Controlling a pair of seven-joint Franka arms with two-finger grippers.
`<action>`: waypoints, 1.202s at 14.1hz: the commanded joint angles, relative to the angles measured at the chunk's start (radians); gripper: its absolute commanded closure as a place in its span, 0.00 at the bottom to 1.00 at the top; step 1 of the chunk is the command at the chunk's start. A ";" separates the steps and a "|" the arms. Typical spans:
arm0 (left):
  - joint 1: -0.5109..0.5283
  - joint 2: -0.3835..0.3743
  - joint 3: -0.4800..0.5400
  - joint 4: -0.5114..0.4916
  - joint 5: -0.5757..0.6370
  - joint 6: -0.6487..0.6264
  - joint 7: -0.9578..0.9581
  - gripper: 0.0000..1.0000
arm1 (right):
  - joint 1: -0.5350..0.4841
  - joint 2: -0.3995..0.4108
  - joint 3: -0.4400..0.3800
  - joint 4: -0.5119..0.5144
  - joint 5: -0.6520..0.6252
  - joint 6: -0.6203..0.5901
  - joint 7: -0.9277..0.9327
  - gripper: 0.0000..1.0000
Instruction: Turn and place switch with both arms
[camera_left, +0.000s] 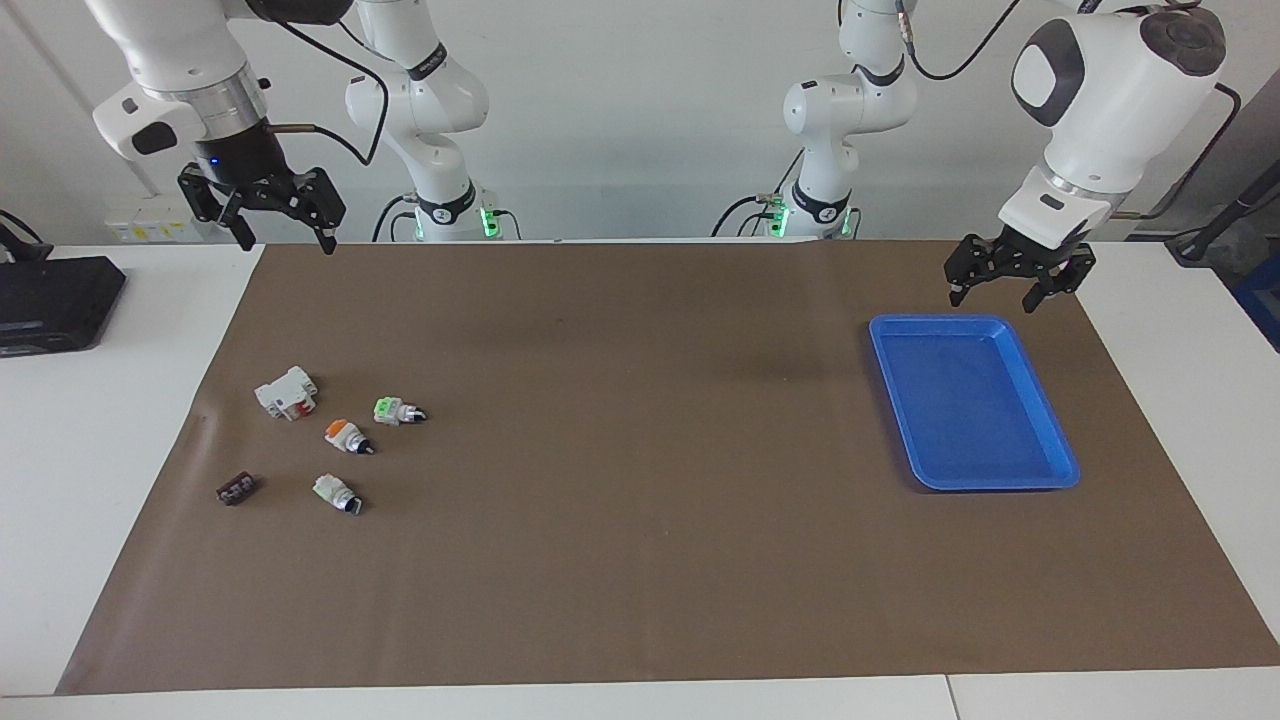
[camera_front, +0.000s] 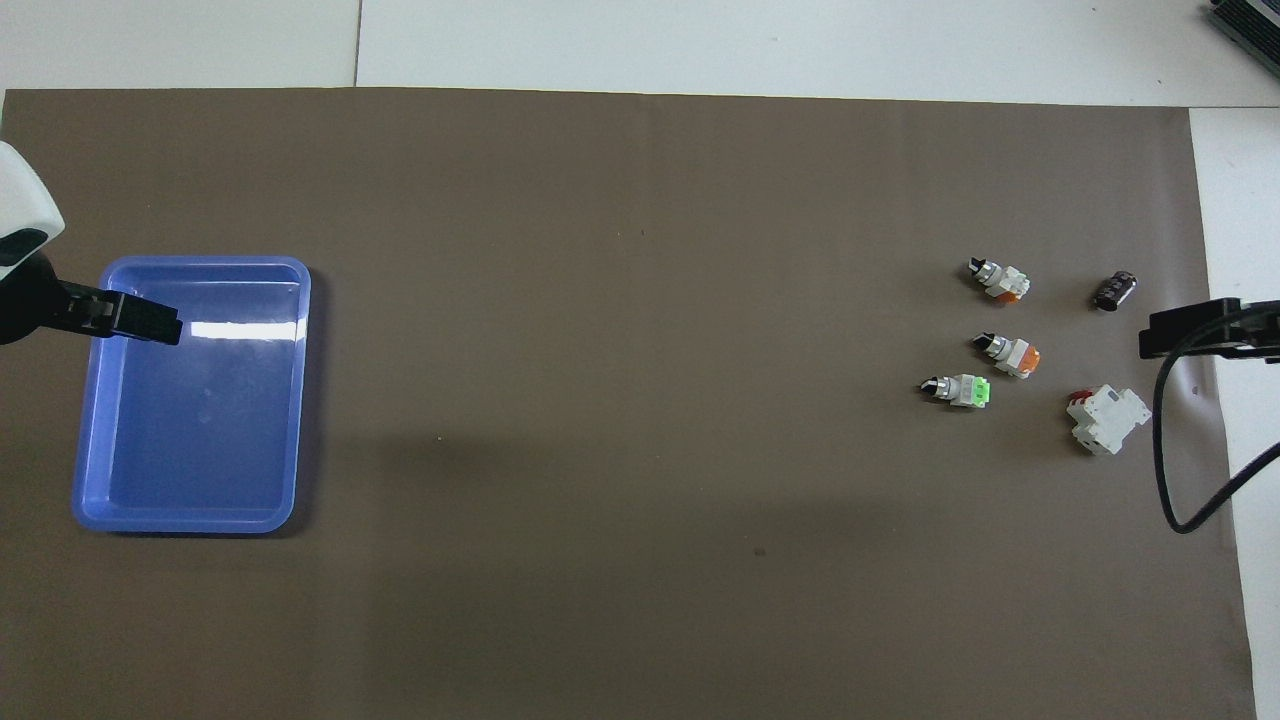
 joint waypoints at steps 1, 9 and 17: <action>0.005 -0.029 0.001 -0.034 0.005 0.019 0.002 0.00 | -0.012 -0.018 0.003 -0.101 -0.002 0.105 -0.058 0.00; 0.005 -0.029 0.001 -0.034 0.005 0.019 0.003 0.00 | 0.007 0.050 0.003 -0.463 -0.001 0.493 -0.506 0.00; 0.005 -0.029 0.001 -0.034 0.005 0.019 0.002 0.00 | -0.010 0.197 0.003 -0.616 -0.001 0.846 -1.130 0.02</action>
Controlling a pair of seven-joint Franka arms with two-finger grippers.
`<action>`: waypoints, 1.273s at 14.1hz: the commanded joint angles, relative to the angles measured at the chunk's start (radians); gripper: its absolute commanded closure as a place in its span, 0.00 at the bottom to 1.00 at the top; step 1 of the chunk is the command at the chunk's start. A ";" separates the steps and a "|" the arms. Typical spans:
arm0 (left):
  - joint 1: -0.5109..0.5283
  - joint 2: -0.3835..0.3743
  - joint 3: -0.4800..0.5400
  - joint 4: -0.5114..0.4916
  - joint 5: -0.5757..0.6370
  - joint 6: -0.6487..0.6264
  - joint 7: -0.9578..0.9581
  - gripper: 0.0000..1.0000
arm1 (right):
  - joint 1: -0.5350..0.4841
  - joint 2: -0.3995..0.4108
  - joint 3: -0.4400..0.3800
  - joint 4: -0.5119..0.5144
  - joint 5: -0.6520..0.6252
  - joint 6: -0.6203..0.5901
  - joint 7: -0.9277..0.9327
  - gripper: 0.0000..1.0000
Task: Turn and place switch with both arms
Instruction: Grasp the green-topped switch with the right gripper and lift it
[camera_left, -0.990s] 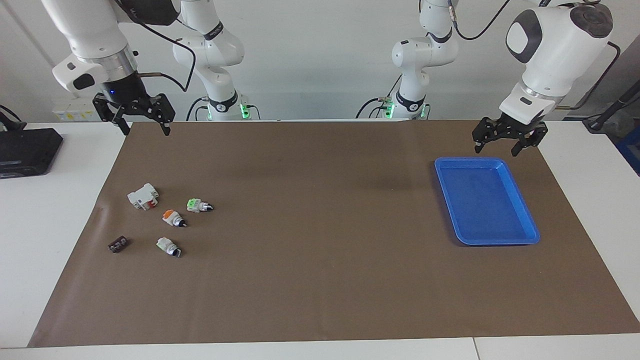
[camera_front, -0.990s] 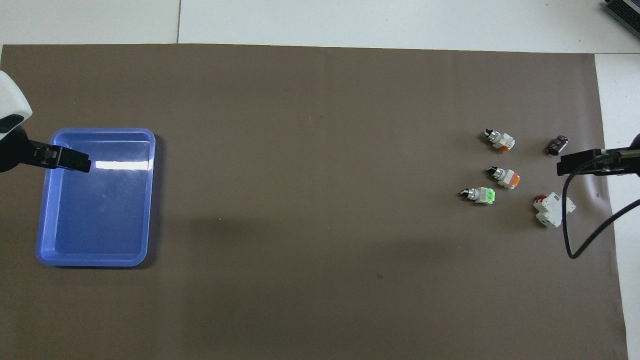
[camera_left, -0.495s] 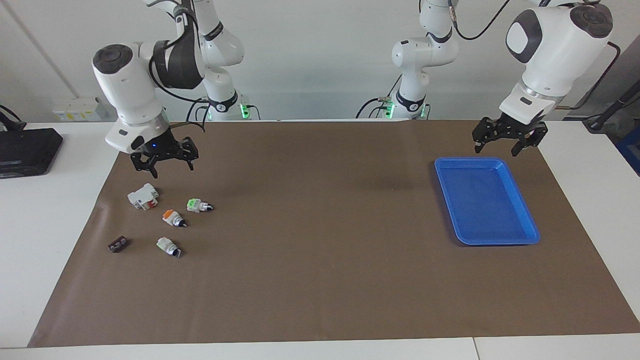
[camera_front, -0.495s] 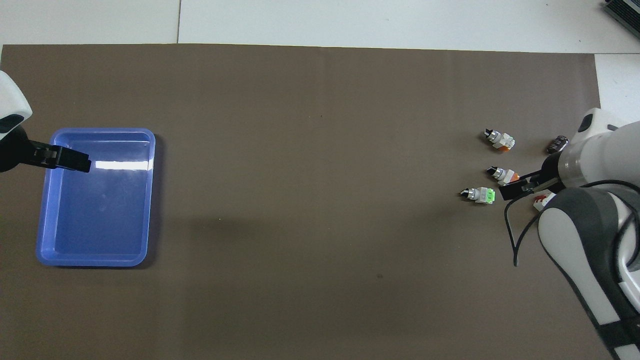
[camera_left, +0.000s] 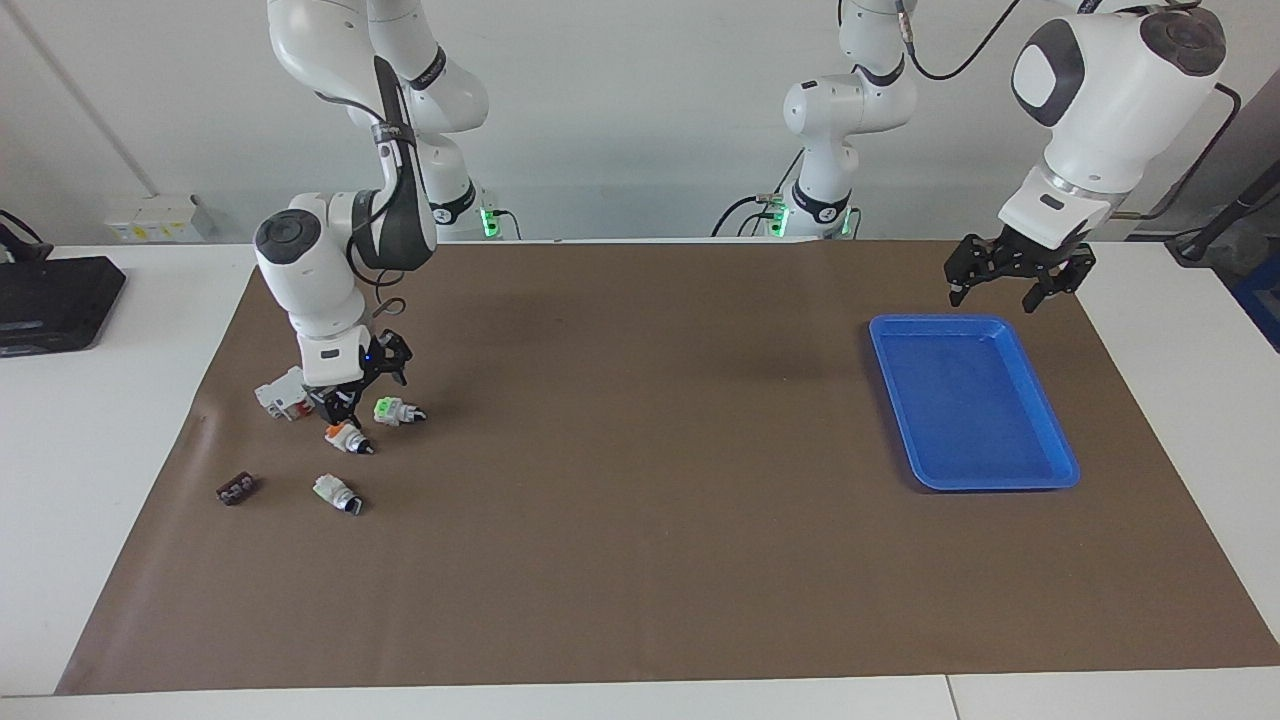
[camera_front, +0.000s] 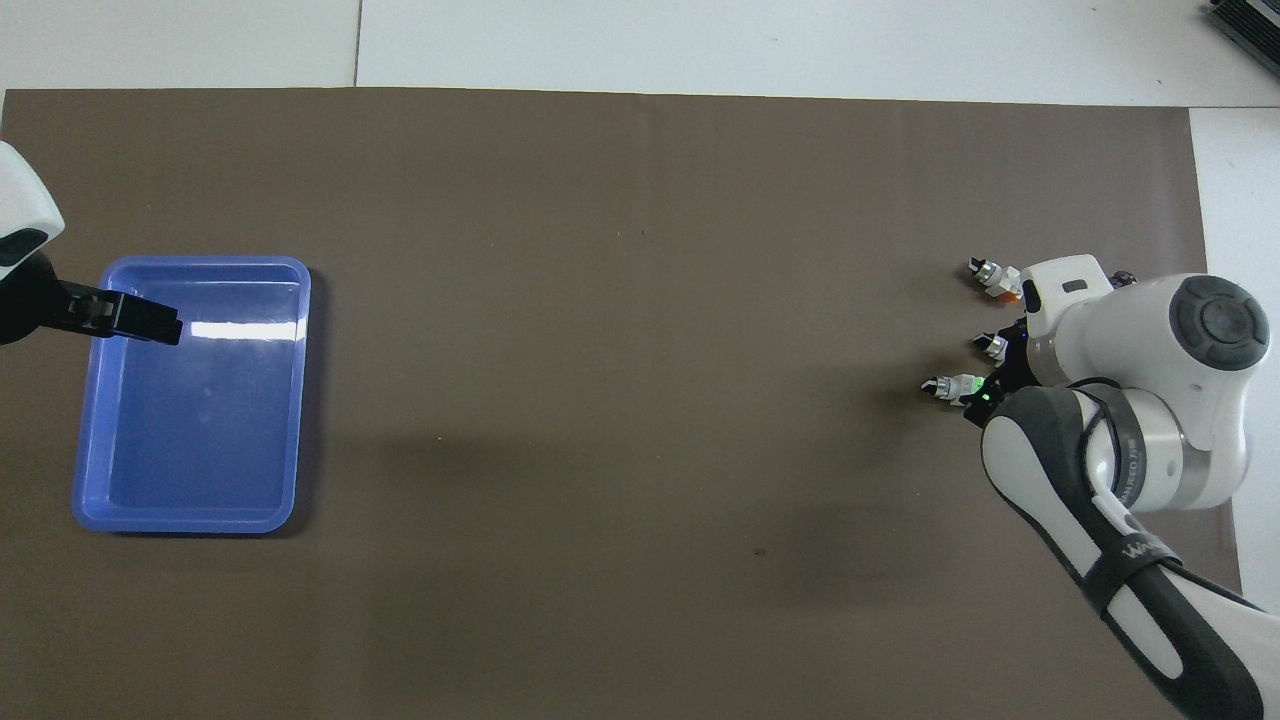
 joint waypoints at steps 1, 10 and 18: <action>0.005 -0.029 0.001 -0.034 0.005 0.019 0.003 0.00 | -0.014 -0.017 0.007 -0.059 -0.002 0.063 -0.108 0.04; 0.005 -0.029 0.001 -0.034 0.005 0.019 0.003 0.00 | -0.033 -0.033 0.009 -0.117 0.011 0.095 -0.199 0.14; 0.005 -0.029 0.001 -0.034 0.005 0.019 0.003 0.00 | -0.030 -0.029 0.009 -0.140 0.012 0.143 -0.204 0.42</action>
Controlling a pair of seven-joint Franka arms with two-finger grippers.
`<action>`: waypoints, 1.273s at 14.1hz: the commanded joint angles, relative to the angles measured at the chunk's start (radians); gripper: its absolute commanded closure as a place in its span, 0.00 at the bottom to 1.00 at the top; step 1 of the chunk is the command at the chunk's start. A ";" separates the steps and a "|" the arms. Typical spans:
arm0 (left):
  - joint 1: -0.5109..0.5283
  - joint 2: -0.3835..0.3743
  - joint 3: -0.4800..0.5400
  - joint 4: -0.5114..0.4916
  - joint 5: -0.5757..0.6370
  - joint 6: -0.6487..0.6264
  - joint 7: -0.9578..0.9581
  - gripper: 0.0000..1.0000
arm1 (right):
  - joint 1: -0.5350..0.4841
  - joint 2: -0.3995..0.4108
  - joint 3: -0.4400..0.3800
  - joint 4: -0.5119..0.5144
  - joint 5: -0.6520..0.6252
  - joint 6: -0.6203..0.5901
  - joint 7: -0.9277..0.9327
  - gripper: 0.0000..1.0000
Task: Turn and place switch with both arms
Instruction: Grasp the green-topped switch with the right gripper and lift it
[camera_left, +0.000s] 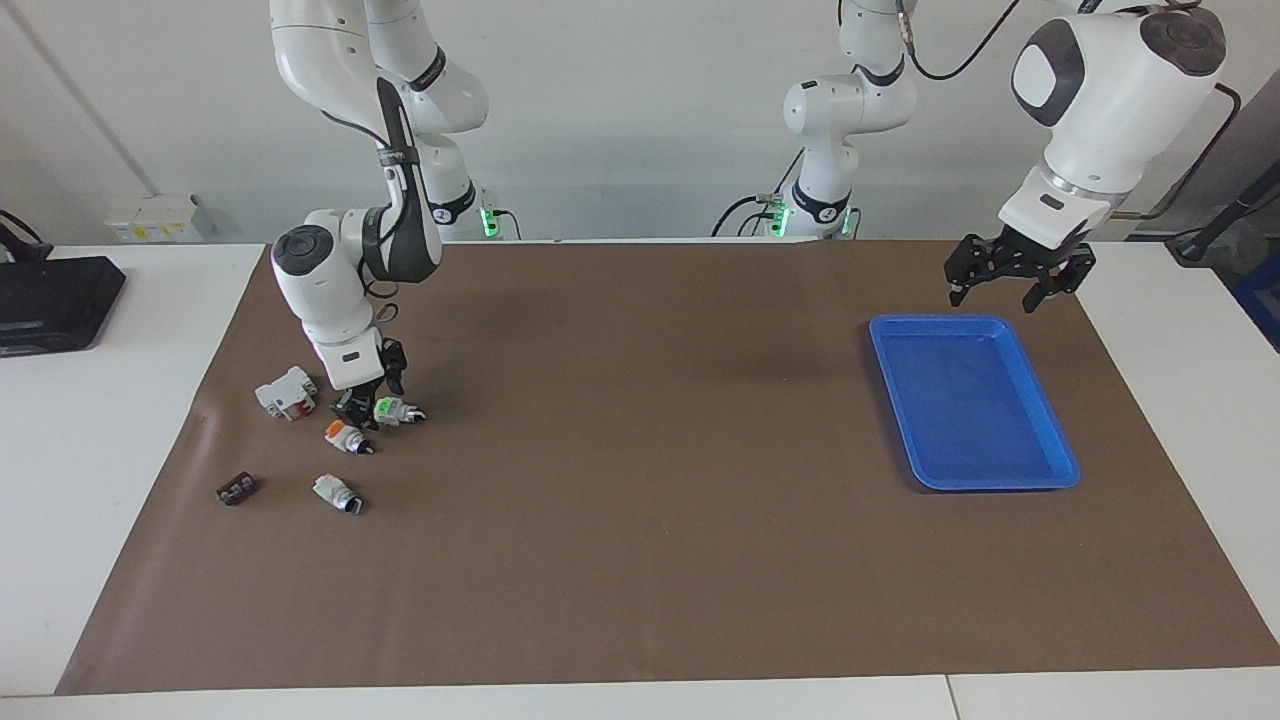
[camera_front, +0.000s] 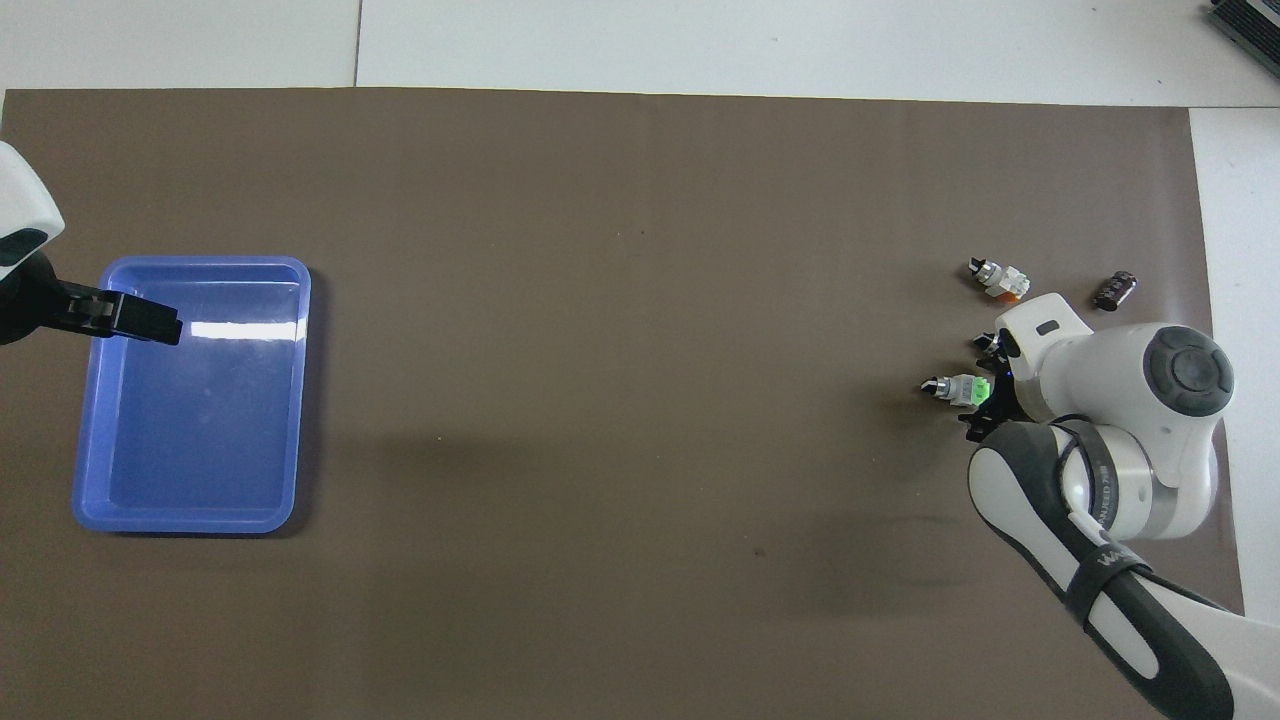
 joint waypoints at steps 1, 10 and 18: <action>0.005 -0.029 0.001 -0.034 0.005 0.019 0.003 0.00 | -0.006 -0.028 0.004 -0.033 0.011 0.026 -0.030 0.54; 0.005 -0.029 0.001 -0.034 0.005 0.019 0.002 0.00 | 0.101 -0.033 0.047 0.192 0.027 -0.274 -0.090 1.00; 0.005 -0.029 0.001 -0.034 0.005 0.019 0.003 0.00 | 0.222 0.012 0.121 0.341 0.556 -0.145 -0.153 1.00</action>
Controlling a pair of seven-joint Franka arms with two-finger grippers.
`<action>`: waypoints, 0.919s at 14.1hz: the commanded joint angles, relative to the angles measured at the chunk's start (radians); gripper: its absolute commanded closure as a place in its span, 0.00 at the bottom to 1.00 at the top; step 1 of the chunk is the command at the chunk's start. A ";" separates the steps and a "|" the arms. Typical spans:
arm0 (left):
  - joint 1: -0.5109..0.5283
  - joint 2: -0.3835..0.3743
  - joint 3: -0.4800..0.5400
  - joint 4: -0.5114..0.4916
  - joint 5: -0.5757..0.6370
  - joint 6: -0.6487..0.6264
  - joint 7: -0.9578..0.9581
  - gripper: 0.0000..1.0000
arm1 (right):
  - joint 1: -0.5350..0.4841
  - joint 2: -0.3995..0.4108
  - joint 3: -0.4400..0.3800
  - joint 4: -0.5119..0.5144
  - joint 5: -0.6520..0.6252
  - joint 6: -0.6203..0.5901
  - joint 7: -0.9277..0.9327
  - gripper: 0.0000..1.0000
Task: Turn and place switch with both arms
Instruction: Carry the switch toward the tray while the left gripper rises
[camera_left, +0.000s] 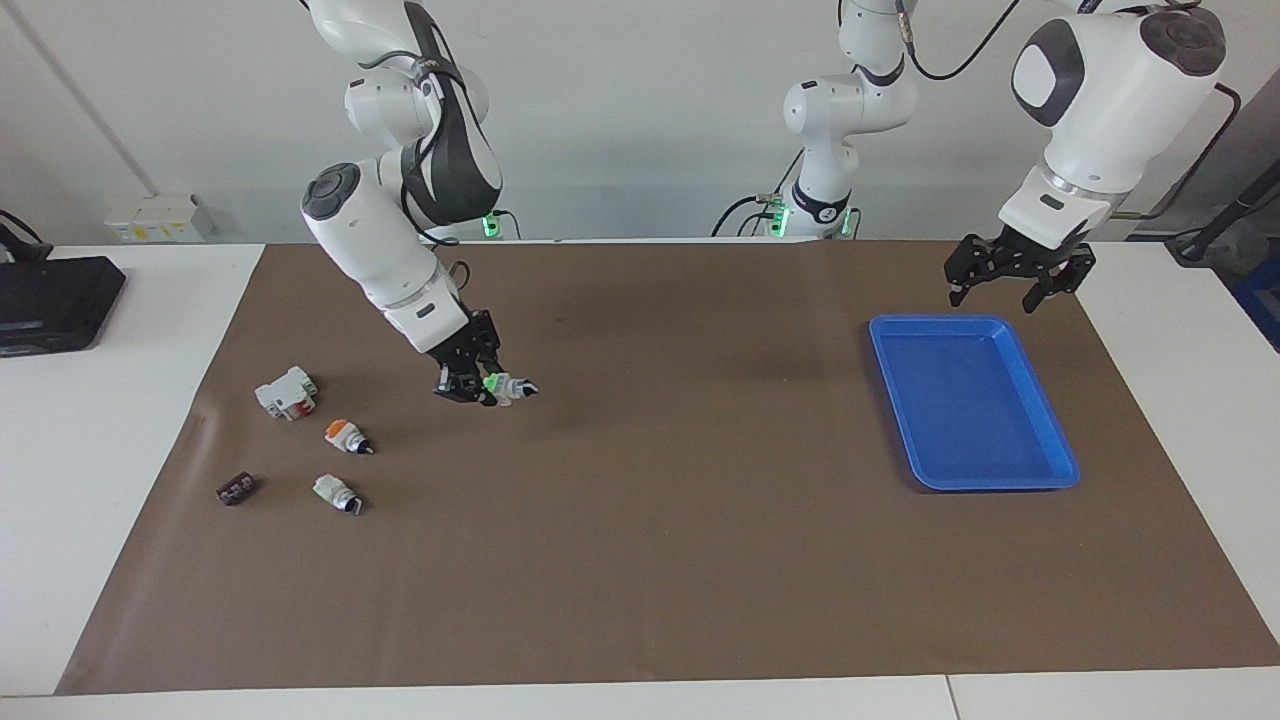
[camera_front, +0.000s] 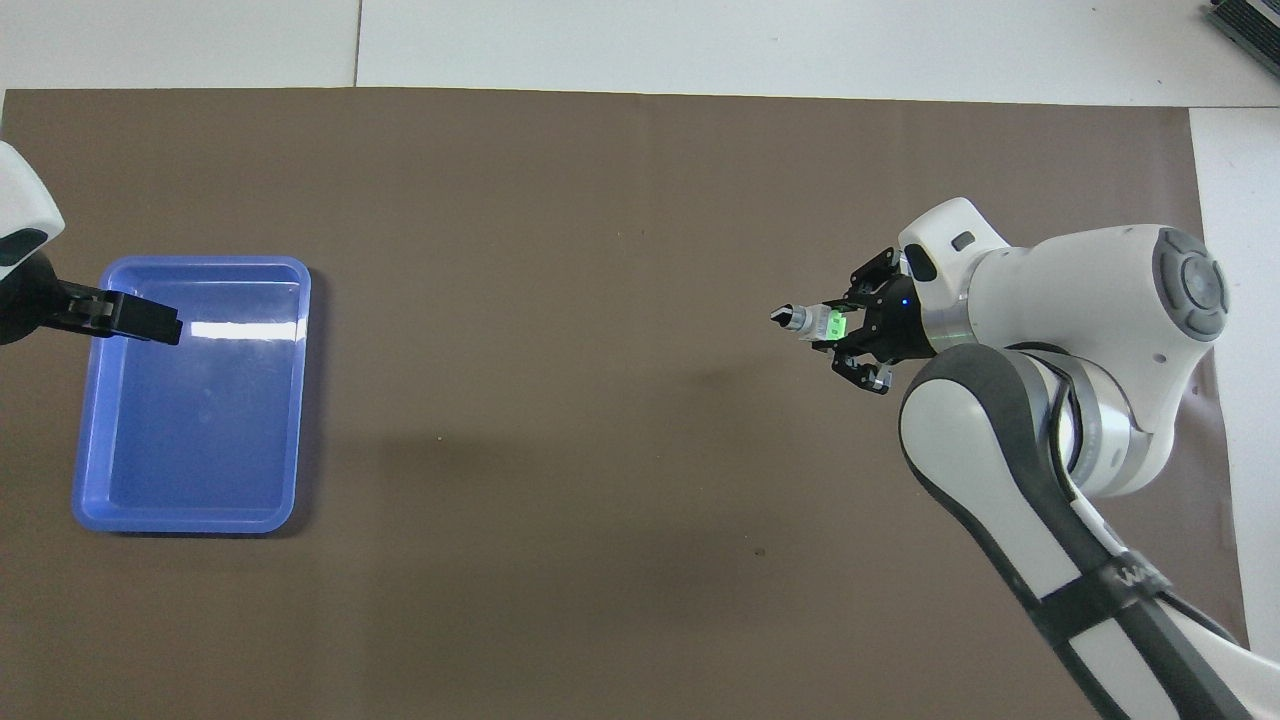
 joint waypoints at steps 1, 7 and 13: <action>0.005 -0.029 0.001 -0.034 0.005 0.019 0.003 0.00 | 0.087 0.050 0.006 0.023 0.085 0.113 0.009 1.00; 0.005 -0.029 0.001 -0.034 0.005 0.019 0.003 0.00 | 0.269 0.090 0.006 0.030 0.209 0.371 0.066 1.00; -0.012 -0.038 -0.008 -0.022 0.007 0.025 0.003 0.00 | 0.394 0.113 0.004 0.091 0.192 0.445 0.208 1.00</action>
